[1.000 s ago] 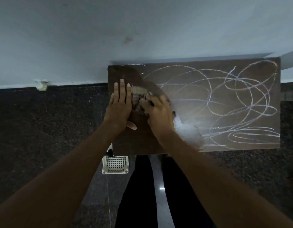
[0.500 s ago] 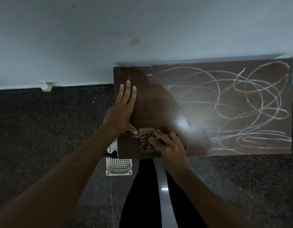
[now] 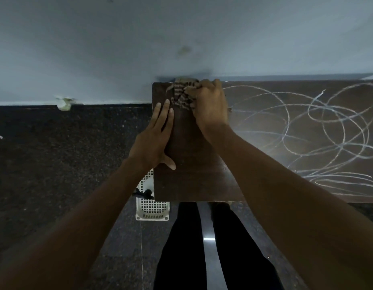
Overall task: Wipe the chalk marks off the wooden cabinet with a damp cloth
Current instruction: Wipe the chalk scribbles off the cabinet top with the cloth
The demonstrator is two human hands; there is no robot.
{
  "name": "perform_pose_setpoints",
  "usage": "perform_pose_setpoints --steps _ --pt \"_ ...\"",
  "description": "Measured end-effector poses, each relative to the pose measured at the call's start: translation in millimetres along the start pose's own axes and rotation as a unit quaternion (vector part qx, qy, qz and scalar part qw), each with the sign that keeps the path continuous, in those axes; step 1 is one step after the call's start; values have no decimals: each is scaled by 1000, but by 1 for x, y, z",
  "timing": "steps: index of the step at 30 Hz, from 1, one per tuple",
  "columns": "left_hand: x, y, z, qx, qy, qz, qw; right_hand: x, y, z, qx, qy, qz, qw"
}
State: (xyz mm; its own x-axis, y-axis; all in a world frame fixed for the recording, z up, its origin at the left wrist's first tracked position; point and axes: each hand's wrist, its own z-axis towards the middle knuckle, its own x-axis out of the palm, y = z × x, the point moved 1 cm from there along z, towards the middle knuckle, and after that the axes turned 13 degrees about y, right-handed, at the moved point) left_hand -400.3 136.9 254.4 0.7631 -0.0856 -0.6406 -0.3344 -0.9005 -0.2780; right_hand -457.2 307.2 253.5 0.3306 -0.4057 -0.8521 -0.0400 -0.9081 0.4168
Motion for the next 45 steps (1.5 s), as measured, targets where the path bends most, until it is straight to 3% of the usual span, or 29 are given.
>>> perform_pose_setpoints --steps 6,13,20,22,25,29,35,40,45 --pt "9 13 -5 -37 -51 -25 998 13 5 -31 -17 18 -23 999" --pt "6 20 -8 -2 -37 -95 995 60 3 -153 -110 65 -6 992" --pt "-21 1 6 32 -61 -36 997 86 -29 -230 -106 64 40 991" --pt "-25 -4 16 23 -10 -26 999 83 -36 -224 -96 46 40 993" --pt "-28 -6 21 5 46 -8 999 72 -43 -199 -11 23 78 997" --pt "-23 -3 20 8 39 36 999 37 -51 -131 65 20 46 997" --pt "-16 -1 21 15 6 49 999 8 -43 -30 76 -45 35 995" --pt "-14 -2 20 13 -4 47 999 12 -26 -11 94 -77 9 992" --pt "-14 -1 19 8 -5 25 1000 19 10 2 48 -53 13 997"
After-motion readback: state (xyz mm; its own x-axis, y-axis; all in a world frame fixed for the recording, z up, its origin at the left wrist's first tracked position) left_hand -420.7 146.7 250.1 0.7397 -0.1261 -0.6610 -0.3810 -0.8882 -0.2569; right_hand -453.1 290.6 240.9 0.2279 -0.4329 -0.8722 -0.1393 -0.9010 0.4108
